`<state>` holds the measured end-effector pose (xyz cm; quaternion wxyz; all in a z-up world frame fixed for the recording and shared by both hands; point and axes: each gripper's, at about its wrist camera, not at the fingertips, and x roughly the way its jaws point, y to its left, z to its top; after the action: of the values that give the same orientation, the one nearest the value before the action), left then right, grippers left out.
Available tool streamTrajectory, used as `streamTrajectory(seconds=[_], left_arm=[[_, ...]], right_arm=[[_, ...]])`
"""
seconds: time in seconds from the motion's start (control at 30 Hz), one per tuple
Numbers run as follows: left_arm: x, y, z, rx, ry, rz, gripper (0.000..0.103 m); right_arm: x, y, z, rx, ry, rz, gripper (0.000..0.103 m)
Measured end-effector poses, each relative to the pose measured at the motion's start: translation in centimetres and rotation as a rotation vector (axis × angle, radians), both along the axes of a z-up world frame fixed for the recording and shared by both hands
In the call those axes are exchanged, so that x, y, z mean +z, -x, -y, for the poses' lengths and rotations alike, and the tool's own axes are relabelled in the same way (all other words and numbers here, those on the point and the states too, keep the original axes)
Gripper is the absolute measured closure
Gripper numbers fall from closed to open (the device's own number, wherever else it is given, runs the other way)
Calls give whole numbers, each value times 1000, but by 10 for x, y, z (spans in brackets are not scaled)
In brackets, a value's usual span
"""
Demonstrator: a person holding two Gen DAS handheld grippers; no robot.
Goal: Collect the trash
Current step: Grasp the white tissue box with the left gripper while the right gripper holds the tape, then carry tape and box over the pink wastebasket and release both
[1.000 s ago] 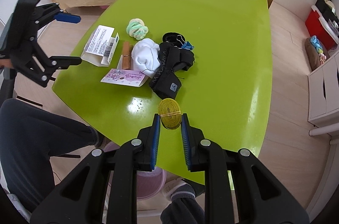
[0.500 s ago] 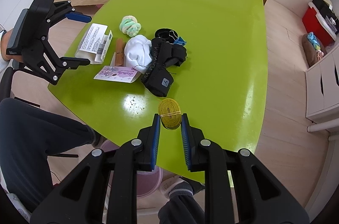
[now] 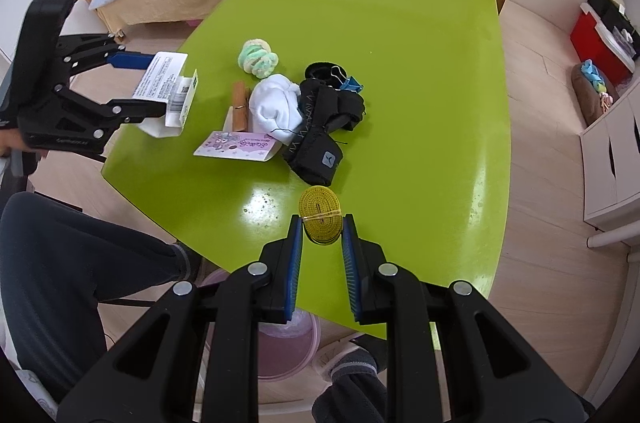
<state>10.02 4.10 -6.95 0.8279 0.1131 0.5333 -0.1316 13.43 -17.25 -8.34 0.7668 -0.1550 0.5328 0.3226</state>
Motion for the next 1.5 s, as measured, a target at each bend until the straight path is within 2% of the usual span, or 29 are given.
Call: streamTrajectory(seconds=[0.37,0.73,1.17,1.37,1.4,1.43,1.47,1.5], left_arm=[[37,55,28,115,83,61,41],[56,111,57,187,145,126,41],[56,164,66,237,189,147,41],[54,178,62,251,198,146,41],[53,180,62,252,197,146,41],[52,181,62,252,195,143,41],[51,180,62,253,197,141,41],[51,181,61,254,198,140,41]], right_arm=[[24,33,16,-4,-52,49,83],[43,88,30,15,-116,81,83],[30,150,36,49,-126,50,83],[20,163,28,74,-134,24,82],[19,163,27,72,-133,25,80],[19,162,27,67,-134,25,65],[19,161,28,61,-137,27,47],[20,160,29,52,-146,30,36]])
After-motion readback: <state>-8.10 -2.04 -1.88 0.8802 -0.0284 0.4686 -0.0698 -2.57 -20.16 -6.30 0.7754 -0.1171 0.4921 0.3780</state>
